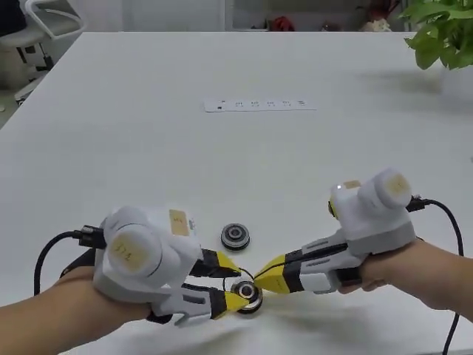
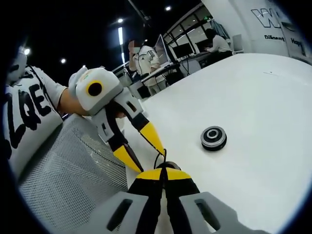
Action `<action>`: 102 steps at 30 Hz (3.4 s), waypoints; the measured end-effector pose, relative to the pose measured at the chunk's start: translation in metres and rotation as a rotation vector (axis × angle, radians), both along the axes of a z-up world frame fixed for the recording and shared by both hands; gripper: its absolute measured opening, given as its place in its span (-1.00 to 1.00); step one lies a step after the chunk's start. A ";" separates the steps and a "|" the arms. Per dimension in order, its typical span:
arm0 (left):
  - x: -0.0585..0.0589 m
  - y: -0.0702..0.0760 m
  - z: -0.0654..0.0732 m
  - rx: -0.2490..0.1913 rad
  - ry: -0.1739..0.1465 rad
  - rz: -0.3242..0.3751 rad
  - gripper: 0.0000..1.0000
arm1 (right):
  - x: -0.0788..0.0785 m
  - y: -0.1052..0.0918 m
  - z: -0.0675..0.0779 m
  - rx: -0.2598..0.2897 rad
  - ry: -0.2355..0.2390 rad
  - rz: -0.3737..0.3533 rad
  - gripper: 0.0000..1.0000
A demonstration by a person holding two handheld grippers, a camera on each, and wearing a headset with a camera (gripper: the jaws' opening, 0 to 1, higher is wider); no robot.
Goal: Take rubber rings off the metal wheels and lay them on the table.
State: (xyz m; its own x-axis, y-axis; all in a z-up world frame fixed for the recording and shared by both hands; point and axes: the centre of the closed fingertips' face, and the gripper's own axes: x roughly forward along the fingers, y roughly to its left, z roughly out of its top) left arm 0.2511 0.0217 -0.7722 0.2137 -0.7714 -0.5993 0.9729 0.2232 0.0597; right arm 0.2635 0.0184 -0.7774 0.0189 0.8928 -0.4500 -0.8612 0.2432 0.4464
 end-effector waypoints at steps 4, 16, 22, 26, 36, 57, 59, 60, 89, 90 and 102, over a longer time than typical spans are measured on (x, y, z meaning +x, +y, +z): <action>-0.004 0.005 0.005 -0.008 0.002 0.000 -0.48 | -0.001 0.002 0.003 0.008 0.001 0.005 -1.00; -0.003 0.025 0.025 -0.056 -0.004 0.052 -0.27 | -0.002 0.009 0.015 0.039 -0.003 0.017 -1.00; 0.001 0.040 0.032 -0.075 0.001 0.093 -0.13 | 0.000 0.015 0.026 0.063 -0.004 0.015 -1.00; 0.003 0.050 0.035 -0.076 -0.004 0.116 -0.08 | 0.001 0.018 0.030 0.079 0.000 0.015 -1.00; 0.001 0.068 0.036 -0.073 -0.003 0.154 0.09 | 0.005 0.031 0.035 0.087 -0.005 0.019 -1.00; -0.001 0.103 0.038 -0.057 0.004 0.228 0.19 | 0.022 0.061 0.022 0.066 -0.040 0.023 -1.00; -0.001 0.107 0.038 -0.056 0.004 0.238 0.20 | 0.023 0.063 0.019 0.058 -0.045 0.025 -1.00; -0.001 0.109 0.038 -0.057 0.004 0.243 0.20 | 0.024 0.064 0.017 0.053 -0.048 0.025 -1.00; 0.002 0.110 0.038 -0.055 0.022 0.257 0.19 | 0.034 0.067 0.004 -0.004 -0.149 -0.015 -0.75; 0.002 0.109 0.038 -0.057 0.022 0.258 0.19 | 0.035 0.066 0.006 -0.002 -0.153 -0.018 -0.73; 0.007 0.102 0.040 -0.057 0.015 0.242 0.19 | 0.037 0.056 0.025 0.044 -0.156 -0.047 -0.54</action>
